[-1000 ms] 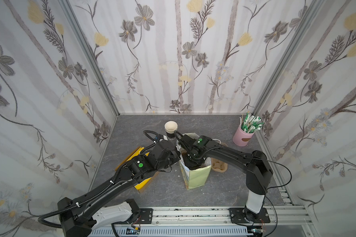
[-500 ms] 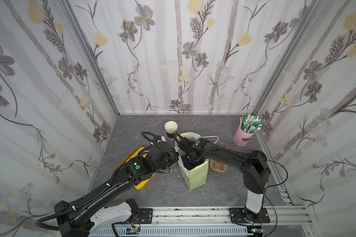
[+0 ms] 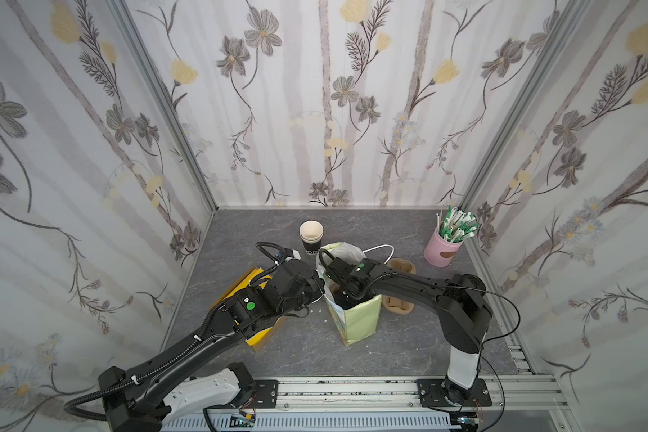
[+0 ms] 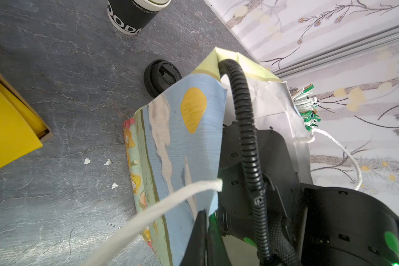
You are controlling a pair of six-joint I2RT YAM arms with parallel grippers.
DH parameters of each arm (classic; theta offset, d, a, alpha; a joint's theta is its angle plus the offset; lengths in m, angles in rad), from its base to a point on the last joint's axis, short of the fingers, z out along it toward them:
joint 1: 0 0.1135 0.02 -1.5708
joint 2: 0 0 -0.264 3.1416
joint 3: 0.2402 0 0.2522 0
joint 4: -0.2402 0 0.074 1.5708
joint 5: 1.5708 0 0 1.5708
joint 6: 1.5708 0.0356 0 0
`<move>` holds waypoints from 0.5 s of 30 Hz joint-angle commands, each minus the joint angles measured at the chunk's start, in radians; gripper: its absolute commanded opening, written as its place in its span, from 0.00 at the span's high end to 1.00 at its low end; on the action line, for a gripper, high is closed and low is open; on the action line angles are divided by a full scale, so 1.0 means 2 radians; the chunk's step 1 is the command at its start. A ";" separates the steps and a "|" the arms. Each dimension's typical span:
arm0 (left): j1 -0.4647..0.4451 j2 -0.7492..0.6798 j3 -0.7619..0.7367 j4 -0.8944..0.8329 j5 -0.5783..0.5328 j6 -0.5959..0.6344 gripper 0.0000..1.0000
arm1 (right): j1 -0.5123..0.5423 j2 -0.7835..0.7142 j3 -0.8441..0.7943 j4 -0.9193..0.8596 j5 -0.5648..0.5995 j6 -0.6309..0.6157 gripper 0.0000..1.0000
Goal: Pack the takeout coffee
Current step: 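Push the tan carrier down into the bag with the right gripper while left holds bag, then set the carrier flat on the bag bottom with the right gripper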
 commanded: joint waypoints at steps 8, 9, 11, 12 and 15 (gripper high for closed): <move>0.000 0.003 0.015 0.002 -0.006 0.000 1.00 | 0.001 0.015 -0.005 0.019 -0.012 -0.010 0.68; 0.000 0.003 0.015 0.002 -0.007 0.000 1.00 | 0.001 0.016 -0.006 0.020 -0.013 -0.011 0.68; 0.001 0.004 0.016 0.002 -0.007 0.000 1.00 | 0.001 0.018 -0.008 0.023 -0.014 -0.013 0.68; 0.001 0.005 0.017 0.002 -0.006 0.000 1.00 | 0.001 0.019 -0.010 0.024 -0.016 -0.013 0.68; 0.000 0.006 0.016 0.001 -0.005 -0.001 1.00 | 0.000 0.021 -0.016 0.029 -0.019 -0.016 0.68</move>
